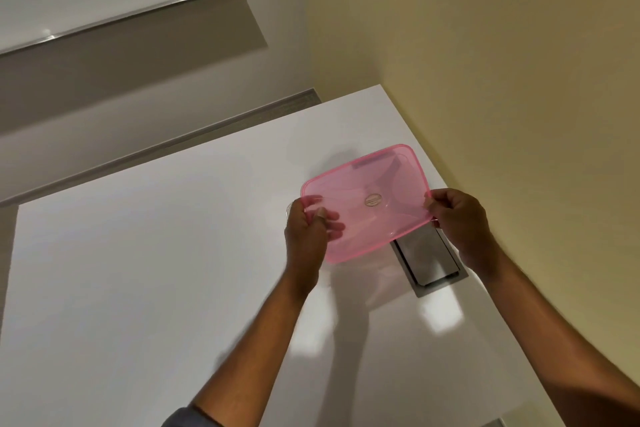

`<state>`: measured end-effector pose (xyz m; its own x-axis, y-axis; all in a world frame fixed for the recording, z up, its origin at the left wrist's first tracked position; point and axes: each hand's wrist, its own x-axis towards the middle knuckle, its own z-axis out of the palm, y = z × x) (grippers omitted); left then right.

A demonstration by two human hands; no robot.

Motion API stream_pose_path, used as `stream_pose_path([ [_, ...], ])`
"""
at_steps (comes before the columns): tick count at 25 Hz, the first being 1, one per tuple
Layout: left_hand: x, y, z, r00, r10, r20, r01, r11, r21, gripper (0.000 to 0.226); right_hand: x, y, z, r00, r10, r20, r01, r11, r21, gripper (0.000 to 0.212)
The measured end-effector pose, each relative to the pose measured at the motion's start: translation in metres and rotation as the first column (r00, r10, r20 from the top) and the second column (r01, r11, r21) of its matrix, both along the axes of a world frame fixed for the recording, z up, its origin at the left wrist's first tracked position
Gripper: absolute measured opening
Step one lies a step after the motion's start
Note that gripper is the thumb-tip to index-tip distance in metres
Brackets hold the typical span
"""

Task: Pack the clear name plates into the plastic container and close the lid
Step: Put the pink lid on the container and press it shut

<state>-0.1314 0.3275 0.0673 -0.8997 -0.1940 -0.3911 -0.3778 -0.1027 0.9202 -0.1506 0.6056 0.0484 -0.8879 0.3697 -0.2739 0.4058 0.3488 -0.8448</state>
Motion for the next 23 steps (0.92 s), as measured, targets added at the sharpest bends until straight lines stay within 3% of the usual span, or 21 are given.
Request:
stream_pose_path([
  [5,-0.013,-0.023,-0.015,0.979,0.191,0.068,-0.18,0.973,-0.147,0.033,-0.009,-0.022,-0.014,0.999,-0.002,0.034,0.003,0.999,-0.041,0.008],
  [9,-0.021,-0.036,-0.03,0.983,0.178,0.056,-0.149,0.932,-0.331,0.037,-0.011,-0.039,-0.024,0.996,-0.026,0.086,0.027,1.0,-0.014,0.017],
  [23,-0.016,-0.059,-0.074,0.966,0.17,0.195,-0.069,0.896,-0.438,0.038,-0.004,-0.065,-0.052,0.995,0.016,0.097,-0.026,0.995,0.101,0.021],
])
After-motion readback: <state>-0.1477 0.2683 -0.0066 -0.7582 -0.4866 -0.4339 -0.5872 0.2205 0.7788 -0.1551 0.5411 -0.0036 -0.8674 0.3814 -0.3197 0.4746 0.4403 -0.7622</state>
